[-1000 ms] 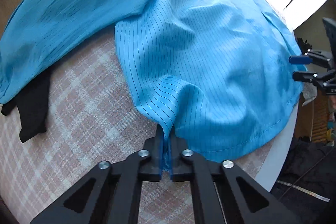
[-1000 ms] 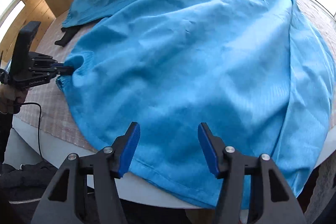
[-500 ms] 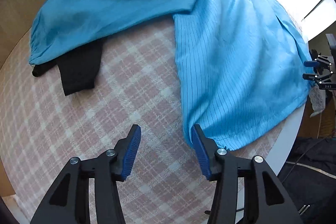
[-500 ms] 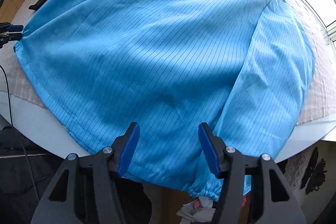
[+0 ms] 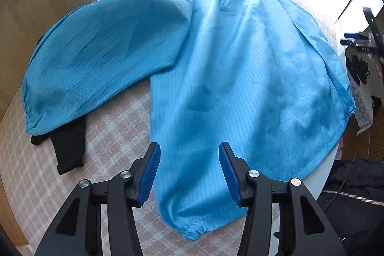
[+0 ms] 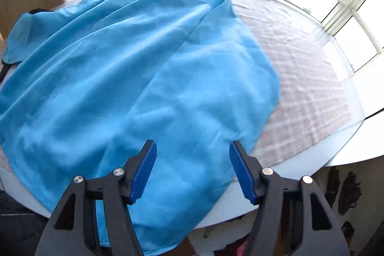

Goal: Fold clothes

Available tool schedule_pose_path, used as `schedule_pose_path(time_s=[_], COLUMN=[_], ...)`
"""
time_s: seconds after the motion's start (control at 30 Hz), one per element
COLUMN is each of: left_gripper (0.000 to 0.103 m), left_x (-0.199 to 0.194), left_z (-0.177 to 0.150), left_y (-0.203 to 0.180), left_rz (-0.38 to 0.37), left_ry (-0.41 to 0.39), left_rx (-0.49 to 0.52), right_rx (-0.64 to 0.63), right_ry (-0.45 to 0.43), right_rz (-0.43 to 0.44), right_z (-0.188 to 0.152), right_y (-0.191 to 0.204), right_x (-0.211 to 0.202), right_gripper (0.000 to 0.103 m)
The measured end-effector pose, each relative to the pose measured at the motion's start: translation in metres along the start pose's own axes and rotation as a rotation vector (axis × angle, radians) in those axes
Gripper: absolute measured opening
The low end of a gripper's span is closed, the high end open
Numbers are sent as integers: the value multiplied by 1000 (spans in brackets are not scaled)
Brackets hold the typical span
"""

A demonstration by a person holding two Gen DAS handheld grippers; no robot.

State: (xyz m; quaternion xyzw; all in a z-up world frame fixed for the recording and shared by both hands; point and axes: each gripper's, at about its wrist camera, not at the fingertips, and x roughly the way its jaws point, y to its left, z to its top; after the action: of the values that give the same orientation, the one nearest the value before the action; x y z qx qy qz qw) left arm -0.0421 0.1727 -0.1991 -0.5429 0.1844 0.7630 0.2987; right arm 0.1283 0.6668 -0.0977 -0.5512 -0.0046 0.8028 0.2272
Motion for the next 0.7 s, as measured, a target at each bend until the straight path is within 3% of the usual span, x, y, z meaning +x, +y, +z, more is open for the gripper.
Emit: schedule_pose_path(time_s=[0.07, 0.17, 0.27, 0.43, 0.6, 0.67, 0.7], left_gripper=[49, 49, 49, 49, 49, 49, 49], left_x=[6, 21, 34, 47, 52, 52, 52], left_z=[2, 4, 2, 0, 2, 3, 3], left_y=[-5, -8, -9, -5, -6, -5, -3], left_rz=[4, 33, 89, 132, 178, 182, 179], left_ry=[19, 61, 114, 167, 185, 183, 181], left_rx=[-34, -100, -153, -246, -266, -280, -292], right_rx=[23, 73, 98, -13, -110, -107, -97], right_ry=[8, 43, 62, 72, 108, 124, 133], right_rz=[-48, -44, 23, 45, 95, 171, 233], right_z=[24, 56, 80, 101, 113, 112, 111], right_y=[-45, -99, -133, -142, -132, -130, -129], right_x=[28, 78, 119, 156, 187, 191, 192], right_gripper=[71, 71, 71, 71, 71, 68, 59])
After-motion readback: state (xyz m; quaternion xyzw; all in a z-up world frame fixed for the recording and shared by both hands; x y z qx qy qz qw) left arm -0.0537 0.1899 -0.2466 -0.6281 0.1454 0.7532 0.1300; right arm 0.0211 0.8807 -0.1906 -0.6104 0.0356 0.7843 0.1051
